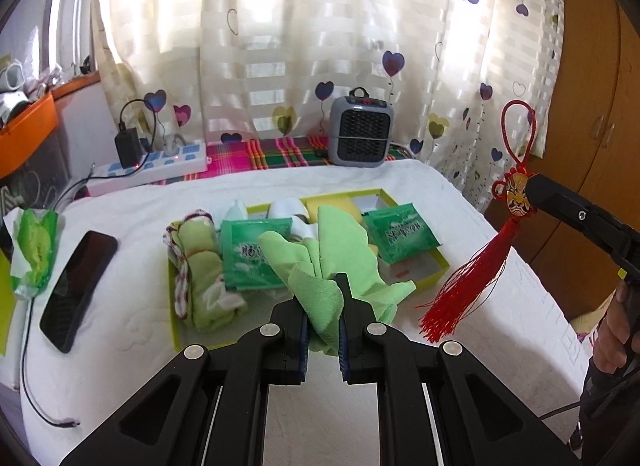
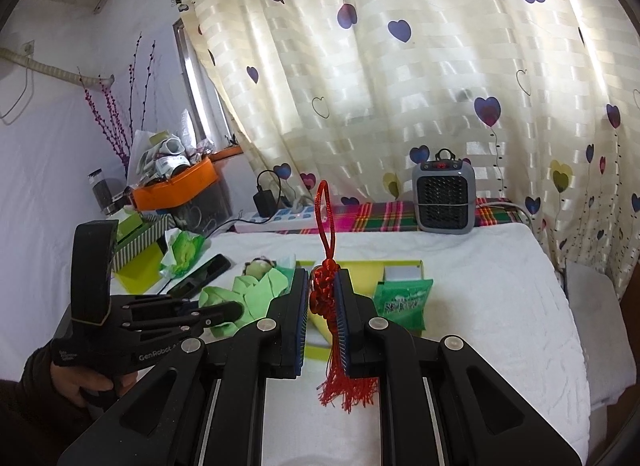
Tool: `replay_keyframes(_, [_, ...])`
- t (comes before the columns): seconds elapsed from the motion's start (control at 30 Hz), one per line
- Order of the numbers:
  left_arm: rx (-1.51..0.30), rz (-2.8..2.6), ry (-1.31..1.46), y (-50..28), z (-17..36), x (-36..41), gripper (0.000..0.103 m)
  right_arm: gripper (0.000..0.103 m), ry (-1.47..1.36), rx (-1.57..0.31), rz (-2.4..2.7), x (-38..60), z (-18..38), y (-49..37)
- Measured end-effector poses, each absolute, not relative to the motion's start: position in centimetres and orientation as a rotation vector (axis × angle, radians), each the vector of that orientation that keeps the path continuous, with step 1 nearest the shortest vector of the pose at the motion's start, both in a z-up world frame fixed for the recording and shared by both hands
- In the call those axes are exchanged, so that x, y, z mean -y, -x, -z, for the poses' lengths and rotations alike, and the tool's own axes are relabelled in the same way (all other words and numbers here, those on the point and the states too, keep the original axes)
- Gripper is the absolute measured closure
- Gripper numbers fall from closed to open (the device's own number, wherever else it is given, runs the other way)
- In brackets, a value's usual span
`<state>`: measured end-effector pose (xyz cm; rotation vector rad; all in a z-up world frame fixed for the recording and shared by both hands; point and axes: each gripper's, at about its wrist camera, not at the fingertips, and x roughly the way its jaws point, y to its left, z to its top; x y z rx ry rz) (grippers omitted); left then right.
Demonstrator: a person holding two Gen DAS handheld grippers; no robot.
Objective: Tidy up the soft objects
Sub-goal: 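Carry the green cloth and red knot into the green box, then open the left tool to release the green cloth while the right tool releases the red knot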
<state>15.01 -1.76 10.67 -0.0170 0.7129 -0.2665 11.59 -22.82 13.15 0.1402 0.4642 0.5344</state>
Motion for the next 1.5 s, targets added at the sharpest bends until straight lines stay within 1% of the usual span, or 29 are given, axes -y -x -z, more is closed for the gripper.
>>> replay_keyframes(0.33, [-0.703, 0.261, 0.02, -17.6, -11.1, 0.8, 0.092, 0.089, -0.122, -0.471, -0.534, 21.5, -13.5, -14.4])
replay_keyframes(0.57, [-0.723, 0.249, 0.021, -20.3, -10.4, 0.2, 0.092, 0.089, -0.119, -0.489, -0.538, 20.2, -13.2, -17.5])
replay_keyframes(1.0, [-0.793, 0.237, 0.036, -23.2, -7.3, -0.2, 0.092, 0.089, -0.109, -0.578, -0.538, 17.8, -10.4, -23.4])
replay_keyframes(1.4, [-0.826, 0.233, 0.004, -23.6, -5.4, 0.3, 0.092, 0.089, -0.039, -0.713, -0.56, 15.6, -5.8, -24.6])
replay_keyframes(1.5, [-0.83, 0.231, 0.01, -23.6, -5.3, 0.3, 0.088, 0.089, -0.049, -0.729, -0.576, 15.3, -5.3, -24.6])
